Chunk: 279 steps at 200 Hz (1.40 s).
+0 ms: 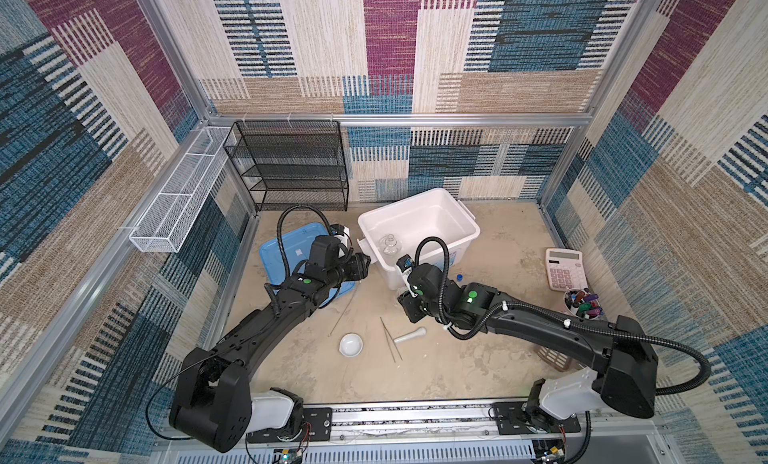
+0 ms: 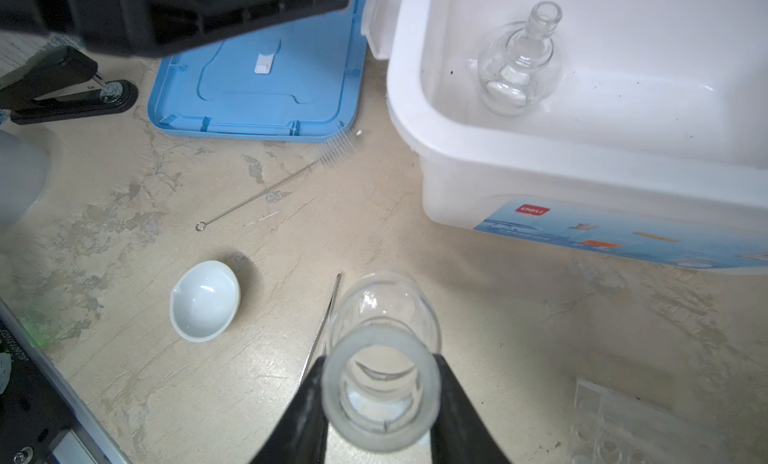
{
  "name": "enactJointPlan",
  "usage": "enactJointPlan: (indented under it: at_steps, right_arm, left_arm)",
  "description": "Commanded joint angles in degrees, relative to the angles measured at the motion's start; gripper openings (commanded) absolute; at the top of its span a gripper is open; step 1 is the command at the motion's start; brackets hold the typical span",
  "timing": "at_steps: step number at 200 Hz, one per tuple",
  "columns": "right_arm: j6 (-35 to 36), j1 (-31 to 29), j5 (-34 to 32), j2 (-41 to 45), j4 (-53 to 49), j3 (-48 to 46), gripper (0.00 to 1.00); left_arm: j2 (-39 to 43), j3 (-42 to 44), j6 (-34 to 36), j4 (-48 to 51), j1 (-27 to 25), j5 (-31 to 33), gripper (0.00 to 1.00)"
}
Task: Organize the chemistry lab equipment
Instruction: 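Close the right gripper on the beaker rim and lift it toward the bin, then carry the held beaker over the white bin and lower it inside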
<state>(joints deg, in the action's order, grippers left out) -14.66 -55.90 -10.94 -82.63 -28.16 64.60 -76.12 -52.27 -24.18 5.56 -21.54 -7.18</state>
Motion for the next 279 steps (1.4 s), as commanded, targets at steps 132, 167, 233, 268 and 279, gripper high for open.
enactJointPlan:
  at_steps: [132,167,233,268,279]
  right_arm:
    - [6.5,2.0,-1.7,2.1,-1.5,10.3,0.36]
    - [8.9,4.7,-0.8,1.6,-0.6,12.4,0.36]
    - [15.1,10.1,2.2,-2.7,1.2,16.8,0.37]
    - [19.3,12.5,5.2,-7.9,0.7,20.3,0.38]
    - [20.3,13.4,6.2,-9.5,0.5,21.3,0.38]
  left_arm:
    - [1.6,0.7,2.0,1.4,0.0,2.4,0.63]
    - [2.2,1.0,2.3,1.7,-0.1,2.9,0.63]
    - [2.6,1.6,2.2,1.9,-0.1,3.1,0.63]
    - [3.2,2.1,2.4,2.2,-0.1,3.3,0.63]
    - [3.4,2.3,2.4,2.3,-0.1,3.4,0.64]
